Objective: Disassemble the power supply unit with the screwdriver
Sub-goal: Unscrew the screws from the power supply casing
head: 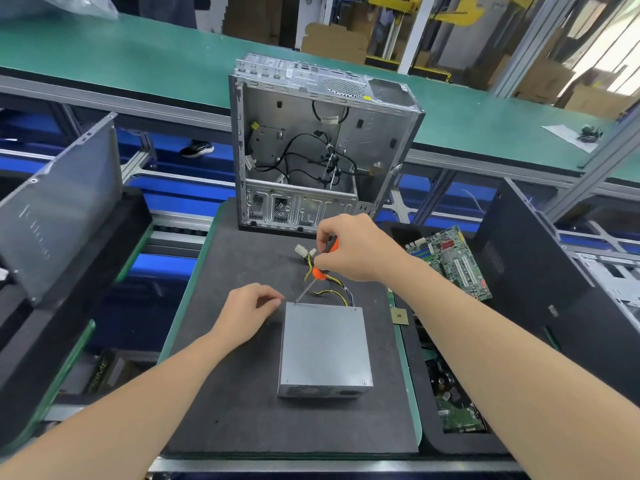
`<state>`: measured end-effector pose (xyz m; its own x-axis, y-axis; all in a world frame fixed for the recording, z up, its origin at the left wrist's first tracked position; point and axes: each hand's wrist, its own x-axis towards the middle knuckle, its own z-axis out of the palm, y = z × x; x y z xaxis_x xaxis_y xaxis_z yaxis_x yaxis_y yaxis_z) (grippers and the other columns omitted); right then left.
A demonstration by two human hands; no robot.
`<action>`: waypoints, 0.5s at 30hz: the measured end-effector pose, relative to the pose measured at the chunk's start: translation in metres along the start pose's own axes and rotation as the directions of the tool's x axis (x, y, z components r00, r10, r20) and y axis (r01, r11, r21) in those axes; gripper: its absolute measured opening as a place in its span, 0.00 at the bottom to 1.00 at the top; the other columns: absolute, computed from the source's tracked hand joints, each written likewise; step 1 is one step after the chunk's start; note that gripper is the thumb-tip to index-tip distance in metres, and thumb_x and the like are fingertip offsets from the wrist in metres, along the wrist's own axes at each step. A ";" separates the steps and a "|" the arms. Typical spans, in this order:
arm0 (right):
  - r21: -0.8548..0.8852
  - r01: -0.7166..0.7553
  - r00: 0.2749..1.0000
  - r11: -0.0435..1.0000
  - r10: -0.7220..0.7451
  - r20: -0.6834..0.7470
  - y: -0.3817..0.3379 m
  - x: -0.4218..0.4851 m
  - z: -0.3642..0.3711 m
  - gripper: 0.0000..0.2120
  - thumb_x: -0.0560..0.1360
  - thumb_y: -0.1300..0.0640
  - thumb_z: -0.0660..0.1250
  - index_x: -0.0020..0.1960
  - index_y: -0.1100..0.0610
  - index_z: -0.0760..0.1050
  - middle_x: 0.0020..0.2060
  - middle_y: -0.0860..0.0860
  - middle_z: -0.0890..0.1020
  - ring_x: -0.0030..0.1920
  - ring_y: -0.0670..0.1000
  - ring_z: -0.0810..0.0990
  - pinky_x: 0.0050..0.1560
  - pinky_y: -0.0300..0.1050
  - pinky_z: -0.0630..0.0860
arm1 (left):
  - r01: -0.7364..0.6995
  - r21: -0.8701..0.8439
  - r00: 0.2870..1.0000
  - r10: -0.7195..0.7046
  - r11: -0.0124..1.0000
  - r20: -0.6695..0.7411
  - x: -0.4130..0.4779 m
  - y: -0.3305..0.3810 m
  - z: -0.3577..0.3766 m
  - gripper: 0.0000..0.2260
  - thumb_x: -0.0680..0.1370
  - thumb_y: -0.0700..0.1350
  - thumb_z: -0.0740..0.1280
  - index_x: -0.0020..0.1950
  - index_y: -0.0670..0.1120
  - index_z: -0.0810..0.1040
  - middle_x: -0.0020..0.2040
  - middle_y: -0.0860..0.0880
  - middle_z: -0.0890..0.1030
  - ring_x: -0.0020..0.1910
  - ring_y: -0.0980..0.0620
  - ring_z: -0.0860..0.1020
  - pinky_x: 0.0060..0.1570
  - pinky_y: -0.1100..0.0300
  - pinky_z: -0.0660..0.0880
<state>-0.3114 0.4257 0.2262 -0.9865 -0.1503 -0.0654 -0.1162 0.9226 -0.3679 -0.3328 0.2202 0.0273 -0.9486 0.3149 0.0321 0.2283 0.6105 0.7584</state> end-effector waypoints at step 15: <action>-0.004 0.039 0.999 0.999 -0.039 0.024 -0.004 0.004 -0.002 0.05 0.70 0.54 0.73 0.42 0.54 0.79 0.40 0.43 0.79 0.42 0.44 0.76 0.39 0.45 0.77 | -0.111 -0.257 0.961 0.170 0.960 0.220 0.014 0.030 -0.010 0.16 0.82 0.34 0.67 0.51 0.56 0.86 0.46 0.57 0.88 0.51 0.58 0.85 0.58 0.63 0.78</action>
<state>-0.3154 0.4219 0.2290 -0.9781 -0.1946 -0.0734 -0.1550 0.9173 -0.3669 -0.3417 0.2354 0.0568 -0.8243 0.5659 0.0169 0.2685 0.3645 0.8916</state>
